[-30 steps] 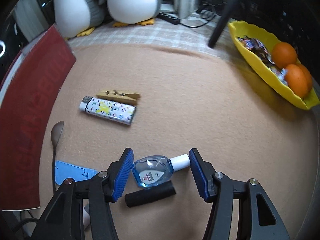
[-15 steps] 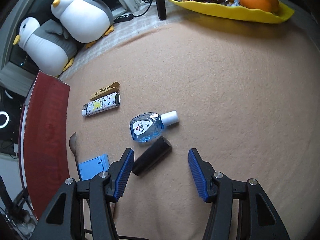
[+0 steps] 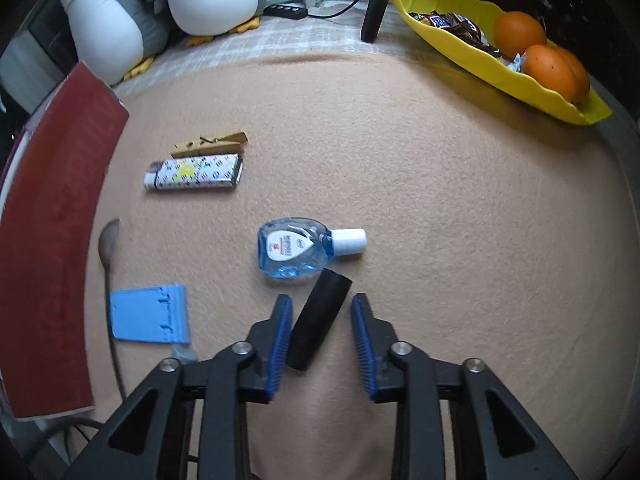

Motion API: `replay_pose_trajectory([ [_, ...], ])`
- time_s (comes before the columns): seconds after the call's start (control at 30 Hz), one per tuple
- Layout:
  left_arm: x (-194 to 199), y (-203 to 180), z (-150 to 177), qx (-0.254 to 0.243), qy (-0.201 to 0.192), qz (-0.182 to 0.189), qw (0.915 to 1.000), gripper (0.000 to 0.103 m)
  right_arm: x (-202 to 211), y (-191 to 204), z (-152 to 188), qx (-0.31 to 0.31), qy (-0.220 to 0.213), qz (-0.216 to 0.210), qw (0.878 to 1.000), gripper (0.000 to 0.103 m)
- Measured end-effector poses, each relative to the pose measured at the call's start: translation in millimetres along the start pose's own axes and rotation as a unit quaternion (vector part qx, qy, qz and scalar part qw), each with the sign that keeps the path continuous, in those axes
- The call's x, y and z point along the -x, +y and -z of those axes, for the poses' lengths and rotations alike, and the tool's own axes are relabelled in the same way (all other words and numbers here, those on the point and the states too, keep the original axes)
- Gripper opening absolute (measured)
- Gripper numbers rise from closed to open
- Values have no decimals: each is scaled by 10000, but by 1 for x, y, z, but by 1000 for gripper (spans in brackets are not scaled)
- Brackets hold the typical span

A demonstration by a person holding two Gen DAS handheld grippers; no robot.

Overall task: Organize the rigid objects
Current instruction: 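Grasp the black cylinder upright with the right gripper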

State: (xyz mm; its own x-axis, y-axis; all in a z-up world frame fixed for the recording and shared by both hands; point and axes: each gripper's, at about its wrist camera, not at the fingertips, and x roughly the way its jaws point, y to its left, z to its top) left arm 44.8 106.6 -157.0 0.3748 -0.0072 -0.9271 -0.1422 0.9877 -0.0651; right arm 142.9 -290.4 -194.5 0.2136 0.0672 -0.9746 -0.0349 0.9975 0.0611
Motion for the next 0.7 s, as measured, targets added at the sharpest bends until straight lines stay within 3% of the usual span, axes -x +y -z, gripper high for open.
replay_pose_trajectory([
  [0.17,-1,0,0,9,15,-12,10000,8,1,-11,4,72,-28,39,10000,15],
  [0.5,-2,0,1,17,35,-33,10000,8,9,-17,11,-10,-207,-42,9998,15],
  [0.7,-2,2,1,30,21,-24,10000,8,38,-1,7,97,-552,-139,9983,15],
])
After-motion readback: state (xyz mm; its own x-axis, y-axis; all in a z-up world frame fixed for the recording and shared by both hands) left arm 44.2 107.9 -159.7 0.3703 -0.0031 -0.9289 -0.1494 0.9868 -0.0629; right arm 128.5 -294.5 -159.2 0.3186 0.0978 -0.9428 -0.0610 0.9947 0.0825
